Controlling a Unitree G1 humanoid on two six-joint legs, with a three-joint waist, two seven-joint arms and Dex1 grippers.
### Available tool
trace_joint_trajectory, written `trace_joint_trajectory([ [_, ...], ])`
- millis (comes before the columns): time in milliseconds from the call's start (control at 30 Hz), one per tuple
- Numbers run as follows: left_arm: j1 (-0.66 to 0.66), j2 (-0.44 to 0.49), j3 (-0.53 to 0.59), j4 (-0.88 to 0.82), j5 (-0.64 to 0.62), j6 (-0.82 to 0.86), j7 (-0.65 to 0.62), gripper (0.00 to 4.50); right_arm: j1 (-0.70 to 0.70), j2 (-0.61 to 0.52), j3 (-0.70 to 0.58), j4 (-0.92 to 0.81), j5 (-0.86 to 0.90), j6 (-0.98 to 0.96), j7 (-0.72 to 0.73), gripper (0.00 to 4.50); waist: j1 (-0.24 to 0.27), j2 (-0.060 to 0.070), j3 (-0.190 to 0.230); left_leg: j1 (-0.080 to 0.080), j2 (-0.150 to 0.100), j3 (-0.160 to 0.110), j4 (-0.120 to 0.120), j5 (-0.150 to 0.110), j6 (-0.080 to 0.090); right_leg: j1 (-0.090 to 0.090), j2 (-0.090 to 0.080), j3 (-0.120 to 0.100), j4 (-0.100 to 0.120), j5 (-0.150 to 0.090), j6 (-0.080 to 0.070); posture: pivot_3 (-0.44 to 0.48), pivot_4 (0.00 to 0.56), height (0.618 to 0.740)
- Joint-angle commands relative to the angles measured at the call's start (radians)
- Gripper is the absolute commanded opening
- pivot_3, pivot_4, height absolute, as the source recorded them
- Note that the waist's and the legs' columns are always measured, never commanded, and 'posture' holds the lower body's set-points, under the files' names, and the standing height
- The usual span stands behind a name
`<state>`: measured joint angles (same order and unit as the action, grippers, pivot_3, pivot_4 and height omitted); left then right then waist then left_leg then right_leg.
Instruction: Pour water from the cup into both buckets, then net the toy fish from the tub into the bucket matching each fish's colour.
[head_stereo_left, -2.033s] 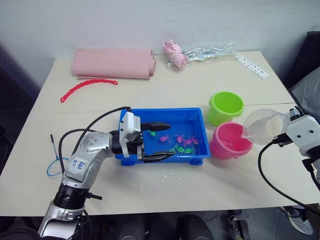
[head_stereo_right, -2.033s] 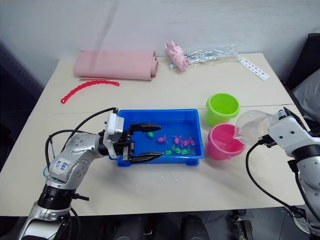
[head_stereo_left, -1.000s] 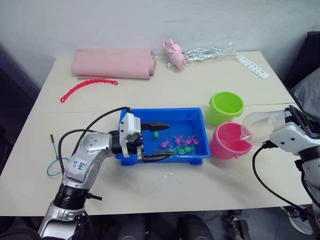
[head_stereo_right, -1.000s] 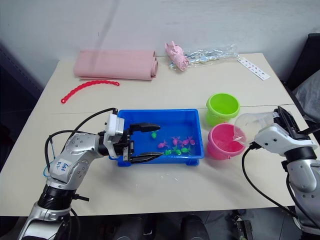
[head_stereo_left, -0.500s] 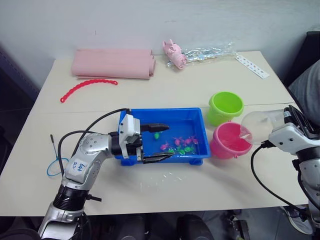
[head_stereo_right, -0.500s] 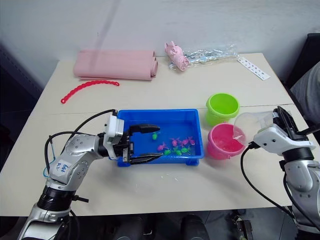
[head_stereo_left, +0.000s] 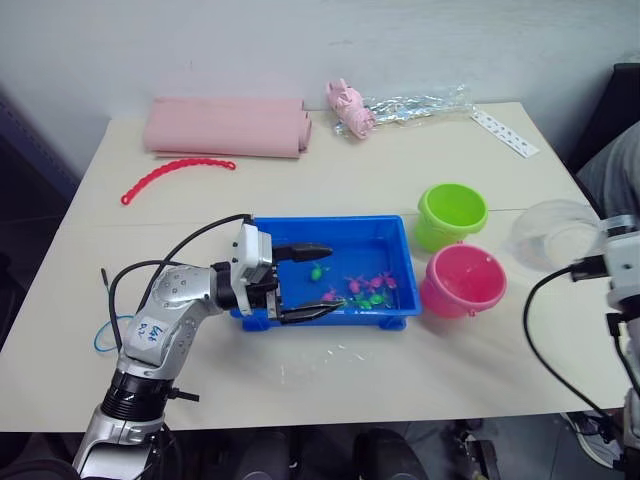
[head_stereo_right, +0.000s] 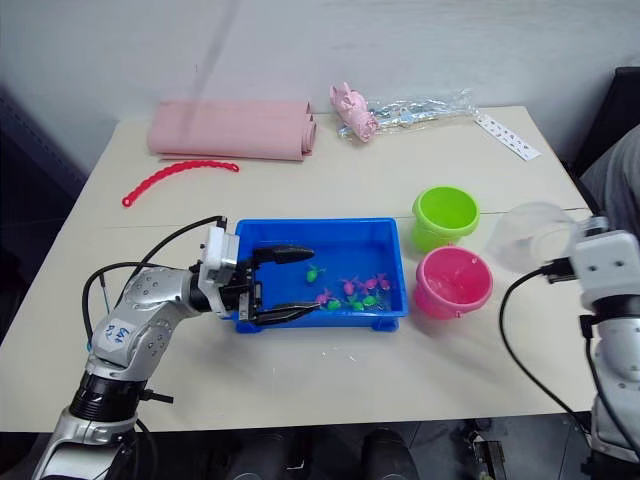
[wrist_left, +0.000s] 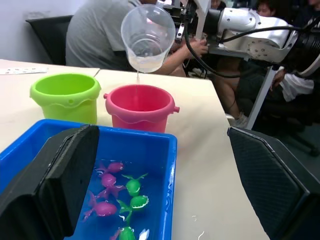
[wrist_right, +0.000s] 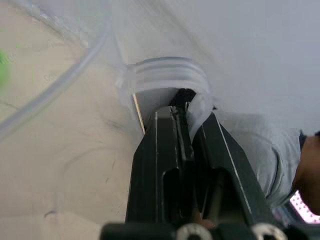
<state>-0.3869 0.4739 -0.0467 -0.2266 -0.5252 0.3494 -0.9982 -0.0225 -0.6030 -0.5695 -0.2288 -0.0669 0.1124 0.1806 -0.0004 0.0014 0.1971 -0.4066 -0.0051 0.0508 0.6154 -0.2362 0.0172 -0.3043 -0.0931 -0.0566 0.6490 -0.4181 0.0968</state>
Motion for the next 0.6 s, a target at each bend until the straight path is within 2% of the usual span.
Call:
trace_joint_trajectory([
  [33,-0.024,0.005,0.036,-0.026,-0.044,0.017,0.007,4.50,-0.075,-0.026,-0.067,-0.008,0.123,0.150,0.029,0.05,0.000,0.000,0.000,0.000,0.000,0.000,0.000,0.000,0.000,0.000,0.000,0.000,0.000,0.000,0.000,0.000,0.150,0.740],
  [233,-0.082,-0.021,0.064,0.007,-0.056,0.029,0.046,4.50,-0.246,-0.064,-0.063,0.043,0.270,0.344,0.074,0.05,-0.002,0.000,0.000,0.000,0.000,0.000,0.001,0.000,0.000,0.000,0.000,0.000,0.004,0.000,0.000,0.000,0.150,0.740],
  [433,-0.134,-0.039,0.071,0.052,-0.042,0.021,0.070,4.50,-0.409,-0.133,0.024,0.174,0.273,0.498,0.065,0.05,0.001,0.000,0.000,0.000,0.000,0.000,0.001,0.000,0.000,0.000,0.000,0.000,0.004,0.000,0.000,0.000,0.150,0.740],
  [500,-0.144,-0.045,0.076,0.064,-0.052,0.015,0.068,4.50,-0.441,-0.160,0.062,0.226,0.244,0.480,0.067,0.05,0.000,0.000,0.000,-0.001,0.000,0.000,0.002,0.000,0.001,0.000,0.000,-0.001,0.004,0.000,0.000,0.000,0.150,0.740],
  [600,-0.166,-0.044,0.068,0.092,-0.026,-0.001,0.072,4.50,-0.495,-0.214,0.171,0.336,0.163,0.354,0.092,0.05,-0.001,0.000,0.000,-0.002,0.000,0.000,0.002,0.000,0.001,-0.001,0.000,-0.001,0.004,0.000,0.000,0.000,0.150,0.740],
])
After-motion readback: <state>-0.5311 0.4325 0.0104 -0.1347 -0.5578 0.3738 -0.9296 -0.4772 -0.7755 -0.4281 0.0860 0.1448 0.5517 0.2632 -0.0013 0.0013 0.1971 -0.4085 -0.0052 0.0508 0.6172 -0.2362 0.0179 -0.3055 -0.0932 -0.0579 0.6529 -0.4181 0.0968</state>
